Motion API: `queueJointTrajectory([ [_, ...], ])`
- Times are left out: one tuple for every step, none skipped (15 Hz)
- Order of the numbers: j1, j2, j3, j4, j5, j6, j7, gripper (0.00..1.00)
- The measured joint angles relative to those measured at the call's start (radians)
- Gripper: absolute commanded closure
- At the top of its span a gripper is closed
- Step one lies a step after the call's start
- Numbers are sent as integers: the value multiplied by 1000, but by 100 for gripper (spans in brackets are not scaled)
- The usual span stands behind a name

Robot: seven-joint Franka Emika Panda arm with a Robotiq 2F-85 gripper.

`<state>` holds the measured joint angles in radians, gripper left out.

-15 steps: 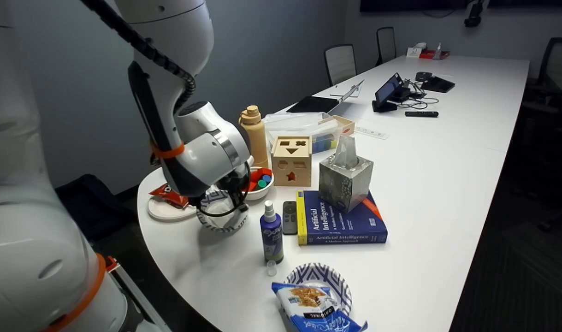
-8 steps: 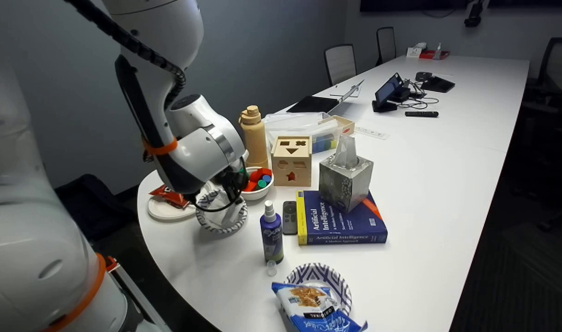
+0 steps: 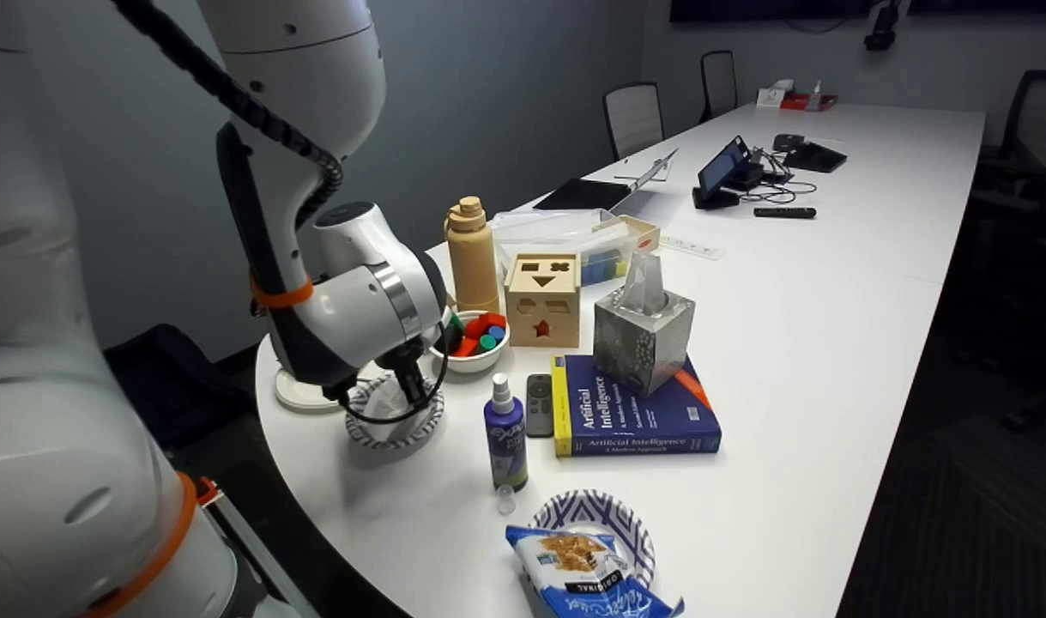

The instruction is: Use the paper towel to clean the bowl

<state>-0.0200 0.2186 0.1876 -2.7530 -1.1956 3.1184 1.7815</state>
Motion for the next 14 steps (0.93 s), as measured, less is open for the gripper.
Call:
queueJointTrajectory([
  [-4, 13, 7, 1, 13, -19, -5, 99],
  [-6, 16, 13, 4, 22, -45, -5, 99],
  [-6, 11, 17, 8, 29, -76, -4, 99],
  [-5, 2, 21, 14, 31, -110, 2, 99],
  [-3, -17, 22, 18, 33, -148, 8, 99],
  [2, -43, 22, 19, 33, -188, 18, 99],
  [7, -73, 22, 20, 33, -226, 32, 99],
  [13, -103, 23, 20, 32, -261, 47, 99],
  [18, -132, 24, 20, 32, -290, 61, 99],
  [22, -154, 25, 20, 32, -309, 71, 99],
  [24, -170, 26, 20, 32, -318, 76, 99],
  [25, -177, 26, 20, 36, -319, 77, 99],
  [25, -178, 26, 20, 43, -319, 75, 99],
  [25, -175, 26, 18, 62, -315, 62, 99],
])
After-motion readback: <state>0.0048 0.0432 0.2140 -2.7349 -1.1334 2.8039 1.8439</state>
